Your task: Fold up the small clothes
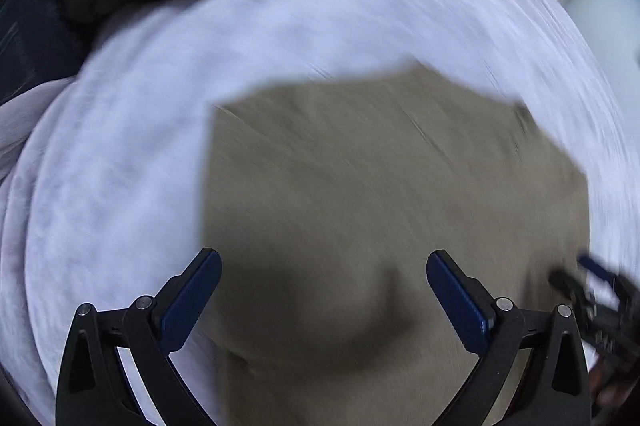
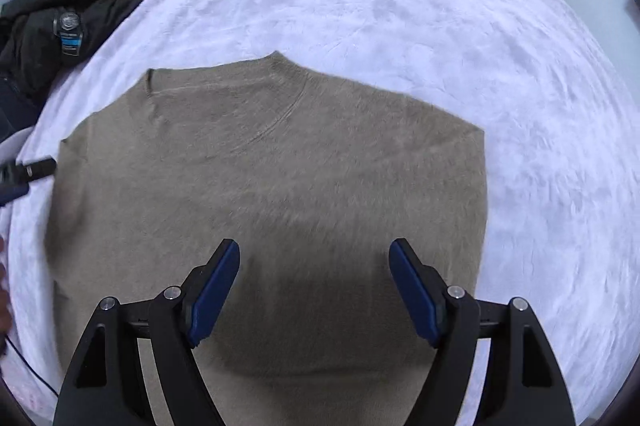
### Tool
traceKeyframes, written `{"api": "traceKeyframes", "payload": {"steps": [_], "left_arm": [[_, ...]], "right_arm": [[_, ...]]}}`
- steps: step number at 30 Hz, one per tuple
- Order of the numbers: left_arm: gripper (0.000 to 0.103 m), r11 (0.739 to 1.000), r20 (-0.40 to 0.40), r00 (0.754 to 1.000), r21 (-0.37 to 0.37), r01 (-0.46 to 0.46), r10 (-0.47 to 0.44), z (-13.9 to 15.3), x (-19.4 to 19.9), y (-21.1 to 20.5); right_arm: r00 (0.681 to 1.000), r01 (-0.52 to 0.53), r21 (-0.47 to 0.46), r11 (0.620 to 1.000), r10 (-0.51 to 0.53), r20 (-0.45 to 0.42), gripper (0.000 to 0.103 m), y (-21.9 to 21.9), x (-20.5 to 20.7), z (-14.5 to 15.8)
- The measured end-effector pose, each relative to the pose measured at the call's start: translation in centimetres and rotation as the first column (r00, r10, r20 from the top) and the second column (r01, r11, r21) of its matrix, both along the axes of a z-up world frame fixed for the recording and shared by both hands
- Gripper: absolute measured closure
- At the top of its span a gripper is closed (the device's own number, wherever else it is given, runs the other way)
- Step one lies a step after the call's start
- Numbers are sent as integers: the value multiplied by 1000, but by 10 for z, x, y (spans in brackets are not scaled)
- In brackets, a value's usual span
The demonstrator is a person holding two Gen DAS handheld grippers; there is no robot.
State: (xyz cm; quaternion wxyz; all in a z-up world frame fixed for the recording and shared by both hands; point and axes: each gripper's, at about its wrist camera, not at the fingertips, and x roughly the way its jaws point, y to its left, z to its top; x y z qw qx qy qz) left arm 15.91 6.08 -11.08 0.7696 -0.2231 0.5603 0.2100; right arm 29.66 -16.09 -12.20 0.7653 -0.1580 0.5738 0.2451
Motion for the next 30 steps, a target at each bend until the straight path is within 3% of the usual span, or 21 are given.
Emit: {"api": "traceKeyframes", "payload": {"steps": [2,6,8,12,14,15,16,18,20,23,25,27,30], "left_arm": [[0,993,-76,991,29,113,-111,-24,-7,-41],[0,975,-158,973,123,186,-166,-45,-39,-71],[0,985,-127,980,70,160,-150,-34,-59,-73],[0,988,-48,988,20,150,-149,-21,-79,-89],[0,987,-149,976,-48,152,-158,-47,-81,-91],[0,987,-177,971,-40,158,-163,-57,-86,-94],[0,984,-157,971,-6,180,-179,-55,-93,-99],[0,981,-162,969,15,194,-189,-51,-107,-106],[0,985,-162,972,11,173,-169,-49,-135,-114],[0,985,-180,972,45,163,-153,-48,-177,-129],[0,979,-202,967,103,177,-153,-44,-202,-146],[0,986,-247,961,80,147,-123,-49,-227,-156],[0,996,-235,971,60,60,-45,-49,-263,-159]], "right_arm": [[999,-29,-53,998,28,-21,23,0,-22,-13],[997,-65,-132,989,70,31,23,-15,-61,-22],[998,-51,-171,984,58,38,23,-30,-76,-18],[999,26,-128,991,-21,43,23,-50,-89,-8],[997,70,-104,992,-71,-11,23,-53,-90,-18],[995,75,-121,990,-82,-56,23,-55,-93,-29],[994,57,-157,986,-71,-88,23,-57,-98,-41],[1000,-20,-164,986,18,-12,23,-63,-120,-38],[998,-67,-179,982,66,-13,23,-77,-143,-37],[997,-67,-135,989,63,-38,23,-114,-179,-33],[993,-118,-121,986,117,-18,23,-138,-210,-32],[980,-195,-113,974,199,28,23,-163,-241,-28],[965,-259,-95,961,262,23,23,-200,-266,-27]]}}
